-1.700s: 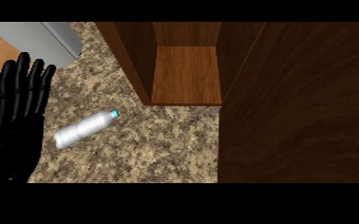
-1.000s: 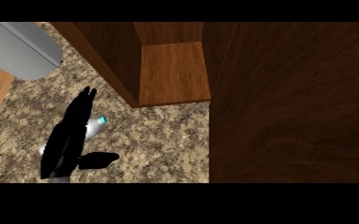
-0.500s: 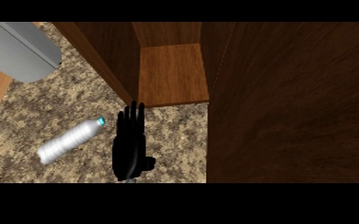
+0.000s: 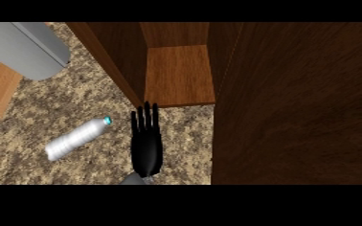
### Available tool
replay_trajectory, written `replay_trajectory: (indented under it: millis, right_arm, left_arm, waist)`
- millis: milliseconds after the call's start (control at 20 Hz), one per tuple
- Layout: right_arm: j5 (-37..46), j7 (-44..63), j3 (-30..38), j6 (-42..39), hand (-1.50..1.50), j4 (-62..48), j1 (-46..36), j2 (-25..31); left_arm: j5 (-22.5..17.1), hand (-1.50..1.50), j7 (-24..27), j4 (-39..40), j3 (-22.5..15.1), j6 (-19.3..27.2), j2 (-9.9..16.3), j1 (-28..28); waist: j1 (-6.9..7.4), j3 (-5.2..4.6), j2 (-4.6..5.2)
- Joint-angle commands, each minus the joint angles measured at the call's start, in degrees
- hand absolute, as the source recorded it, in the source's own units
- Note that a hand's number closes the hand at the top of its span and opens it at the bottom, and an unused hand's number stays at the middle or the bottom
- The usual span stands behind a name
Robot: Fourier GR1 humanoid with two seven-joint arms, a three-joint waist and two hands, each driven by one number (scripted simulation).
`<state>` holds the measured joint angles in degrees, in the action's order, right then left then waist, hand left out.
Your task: Pick up the bottled water, place it into the cabinet and close the cabinet
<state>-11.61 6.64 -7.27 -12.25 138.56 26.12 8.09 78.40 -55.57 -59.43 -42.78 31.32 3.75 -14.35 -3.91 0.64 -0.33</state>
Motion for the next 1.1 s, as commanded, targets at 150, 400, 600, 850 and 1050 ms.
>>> replay_trajectory:
  millis: [150, 400, 600, 850, 1050]
  right_arm:
    - [-3.7, 0.7, 1.9, -1.1, -1.5, 11.9, 9.9, 1.1]
    - [0.1, -3.8, -0.7, -2.1, -1.5, 8.9, 11.6, -0.6]
    - [-3.3, -7.0, 1.7, -5.0, -1.5, 12.9, 18.2, 1.3]
    - [-3.5, -10.4, 3.0, -7.2, -1.5, 11.8, 23.0, 1.7]
    - [-3.2, -12.9, 1.7, -8.7, -1.5, 13.1, 26.7, 1.5]
  left_arm:
    - [-0.8, -1.5, -6.7, 6.3, -4.1, 5.8, -3.5, -2.0]
    - [-2.4, -1.5, -3.3, 11.3, 2.4, 8.3, -3.5, -5.7]
    - [-2.4, -1.5, -2.3, 9.6, 4.5, 10.7, -2.2, -4.0]
    - [-1.1, -1.5, -2.0, 8.6, 6.5, 9.7, -1.1, -2.8]
    - [-5.7, -1.5, 2.0, 4.3, 9.4, 7.4, 4.3, -0.9]
  waist:
    - [0.93, -0.75, 0.24]
    - [1.79, -0.75, 0.34]
    - [1.38, -0.73, 0.04]
    - [2.42, -0.68, 0.11]
    - [2.82, -0.7, 0.15]
